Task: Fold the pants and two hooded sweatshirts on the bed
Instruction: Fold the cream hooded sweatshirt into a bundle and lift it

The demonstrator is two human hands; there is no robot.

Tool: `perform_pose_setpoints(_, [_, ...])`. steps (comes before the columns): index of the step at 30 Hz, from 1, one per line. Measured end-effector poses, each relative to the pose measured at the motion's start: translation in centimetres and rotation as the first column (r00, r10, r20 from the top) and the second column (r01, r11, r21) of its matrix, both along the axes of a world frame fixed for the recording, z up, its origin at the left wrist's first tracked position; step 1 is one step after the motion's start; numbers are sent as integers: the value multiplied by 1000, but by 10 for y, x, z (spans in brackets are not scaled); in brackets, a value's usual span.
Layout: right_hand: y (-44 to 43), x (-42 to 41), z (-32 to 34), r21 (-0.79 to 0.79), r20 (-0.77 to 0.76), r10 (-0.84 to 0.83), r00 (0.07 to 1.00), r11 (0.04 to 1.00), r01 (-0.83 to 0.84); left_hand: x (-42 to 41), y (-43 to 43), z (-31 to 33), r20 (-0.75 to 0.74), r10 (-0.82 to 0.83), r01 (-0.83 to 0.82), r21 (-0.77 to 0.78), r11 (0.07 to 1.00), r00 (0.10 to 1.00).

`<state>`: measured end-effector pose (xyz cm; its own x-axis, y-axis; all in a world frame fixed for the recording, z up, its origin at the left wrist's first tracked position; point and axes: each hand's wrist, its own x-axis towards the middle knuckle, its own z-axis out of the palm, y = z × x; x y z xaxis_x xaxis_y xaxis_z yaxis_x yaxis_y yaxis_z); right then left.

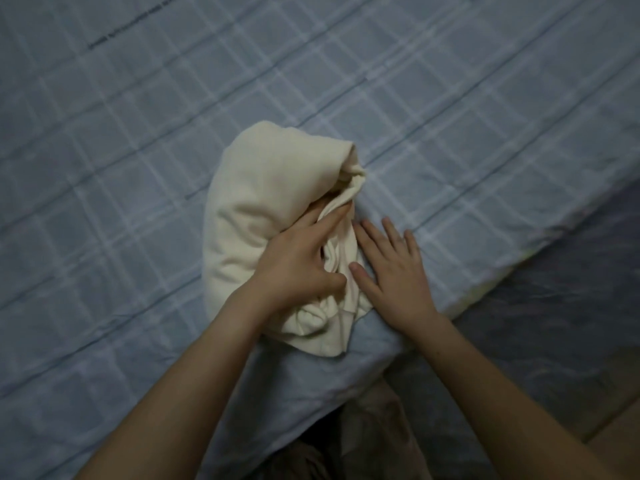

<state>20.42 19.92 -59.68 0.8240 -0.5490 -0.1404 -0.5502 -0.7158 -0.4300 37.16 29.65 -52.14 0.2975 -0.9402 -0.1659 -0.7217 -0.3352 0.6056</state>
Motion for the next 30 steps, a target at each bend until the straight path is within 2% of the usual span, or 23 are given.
perform_pose_setpoints(10, [1, 0, -5, -24, 60, -15, 998, 1000, 17, 15, 19, 5, -192, 43, -65, -111, 992, 981])
perform_pose_setpoints(16, [2, 2, 3, -14, 16, -9, 1000, 1000, 9, 3, 3, 0, -53, 27, -29, -46, 999, 998])
perform_pose_setpoints(20, [-9, -11, 3, -188, -9, -98, 995, 978, 94, 4, 9, -2, -38, 73, -76, -84, 994, 997])
perform_pose_setpoints(24, [-10, -26, -6, -223, -148, -102, 984, 973, 67, 3, 9, -3, -9, 86, -87, -83, 993, 996])
perform_pose_setpoints(27, [-11, -20, 3, -118, -137, -129, 982, 987, 113, 3, 10, 0, -17, 79, -81, -98, 992, 997])
perform_pose_setpoints(28, [-13, -17, 12, -17, -63, -167, 984, 986, 167, 4, 12, 1, -28, 80, -82, -101, 992, 996])
perform_pose_setpoints(30, [-21, -5, 38, 225, 195, -249, 949, 953, 204, 5, 14, 3, -46, 77, -81, -110, 991, 996])
